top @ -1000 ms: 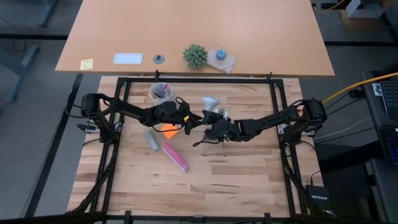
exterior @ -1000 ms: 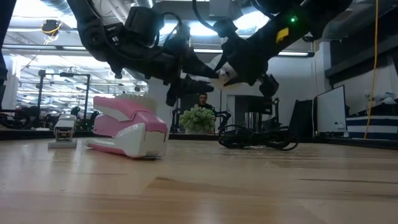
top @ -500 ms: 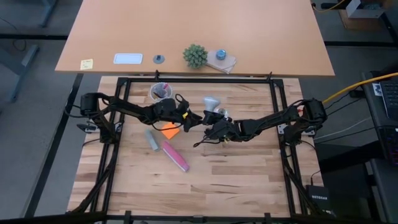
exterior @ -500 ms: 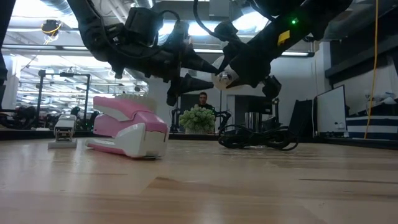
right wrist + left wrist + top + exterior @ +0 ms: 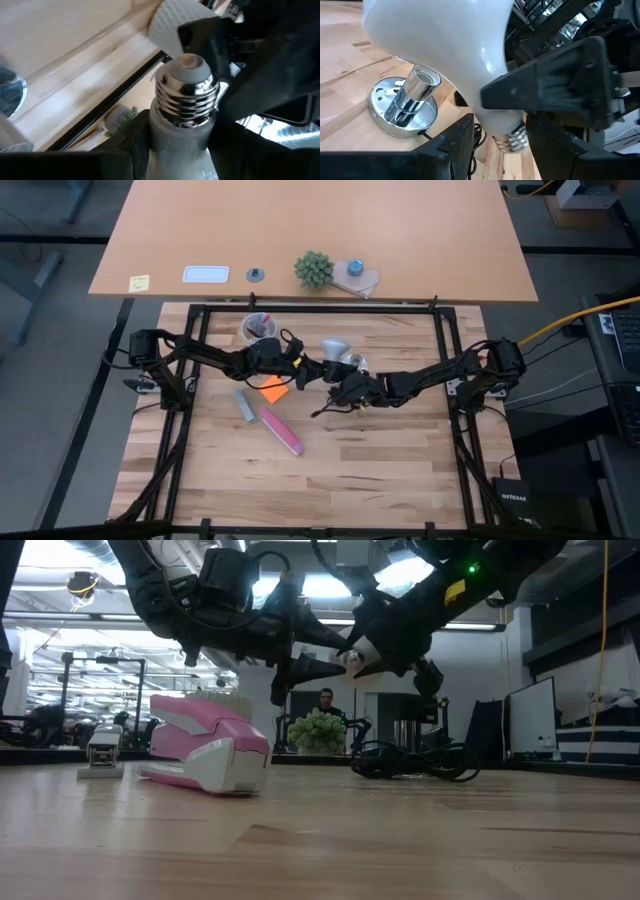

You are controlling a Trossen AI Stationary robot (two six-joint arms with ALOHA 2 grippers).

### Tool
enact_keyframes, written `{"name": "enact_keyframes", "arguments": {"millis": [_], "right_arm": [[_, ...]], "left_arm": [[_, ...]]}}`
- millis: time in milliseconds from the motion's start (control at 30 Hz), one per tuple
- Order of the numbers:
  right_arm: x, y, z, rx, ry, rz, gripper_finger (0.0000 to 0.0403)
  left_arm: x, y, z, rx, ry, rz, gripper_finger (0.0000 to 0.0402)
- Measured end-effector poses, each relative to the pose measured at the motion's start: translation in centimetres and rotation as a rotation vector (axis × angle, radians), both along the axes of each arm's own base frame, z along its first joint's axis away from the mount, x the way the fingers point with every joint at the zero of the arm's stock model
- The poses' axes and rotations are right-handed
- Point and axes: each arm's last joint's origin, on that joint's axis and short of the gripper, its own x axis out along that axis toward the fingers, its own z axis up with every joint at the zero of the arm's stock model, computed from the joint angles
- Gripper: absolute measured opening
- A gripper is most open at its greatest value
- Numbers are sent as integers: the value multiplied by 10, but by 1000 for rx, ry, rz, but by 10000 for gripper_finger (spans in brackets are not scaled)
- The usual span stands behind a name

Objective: Screw lightbulb
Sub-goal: Insert the lightbulb into the lamp

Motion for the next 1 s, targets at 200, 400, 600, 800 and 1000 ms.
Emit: {"name": "enact_keyframes", "arguments": {"millis": [200,400,600,800,1000], "right_arm": [[1,1,0,15,-8,28,165],[3,1,-2,14,-16,27,165],[4,1,-1,15,-41,24,165],[4,1,-1,17,-40,28,165],[3,1,-3,14,-20,19,165]], "left_arm": [[2,-7,0,5,-2,14,172],[3,-13,0,8,-5,36,173],[3,-13,1,-4,-12,65,173],[3,-13,0,-7,-3,77,173],[4,-18,0,12,7,61,173]]}}
